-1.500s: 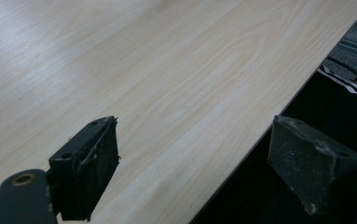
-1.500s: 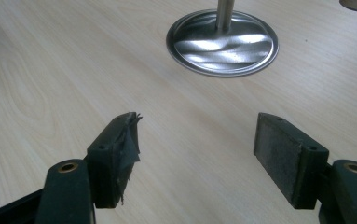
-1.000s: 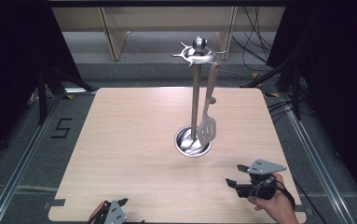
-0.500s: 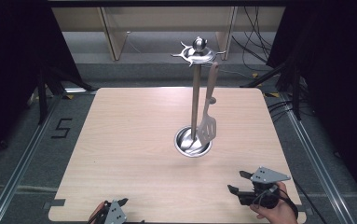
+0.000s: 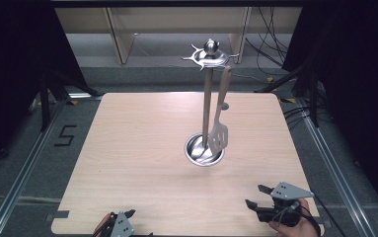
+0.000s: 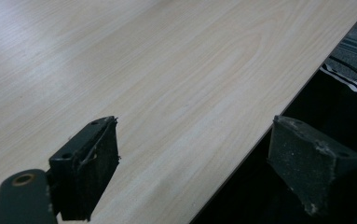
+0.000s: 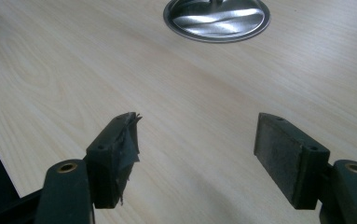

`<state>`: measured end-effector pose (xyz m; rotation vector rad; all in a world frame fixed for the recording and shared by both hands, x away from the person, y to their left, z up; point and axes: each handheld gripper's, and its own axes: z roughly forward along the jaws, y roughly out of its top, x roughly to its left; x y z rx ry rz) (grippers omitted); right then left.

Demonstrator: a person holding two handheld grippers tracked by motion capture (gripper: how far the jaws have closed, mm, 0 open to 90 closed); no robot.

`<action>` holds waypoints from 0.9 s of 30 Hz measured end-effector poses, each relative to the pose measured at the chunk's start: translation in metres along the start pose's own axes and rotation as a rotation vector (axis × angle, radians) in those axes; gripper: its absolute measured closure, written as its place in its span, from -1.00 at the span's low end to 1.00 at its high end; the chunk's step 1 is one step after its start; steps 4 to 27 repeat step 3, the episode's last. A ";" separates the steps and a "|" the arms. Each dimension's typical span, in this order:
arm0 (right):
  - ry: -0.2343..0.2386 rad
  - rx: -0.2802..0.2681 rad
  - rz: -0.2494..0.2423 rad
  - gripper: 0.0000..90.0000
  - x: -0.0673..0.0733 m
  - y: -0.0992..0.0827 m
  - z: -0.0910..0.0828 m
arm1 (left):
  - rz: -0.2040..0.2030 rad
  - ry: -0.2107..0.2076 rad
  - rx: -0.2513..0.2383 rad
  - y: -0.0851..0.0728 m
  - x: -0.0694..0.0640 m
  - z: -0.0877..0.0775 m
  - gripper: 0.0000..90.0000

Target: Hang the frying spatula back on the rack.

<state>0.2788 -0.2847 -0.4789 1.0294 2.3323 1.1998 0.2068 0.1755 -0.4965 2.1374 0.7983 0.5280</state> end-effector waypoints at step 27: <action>-0.012 -0.013 0.014 -0.30 0.001 -0.001 0.000 | -0.002 -0.001 0.001 0.000 0.000 0.000 -0.66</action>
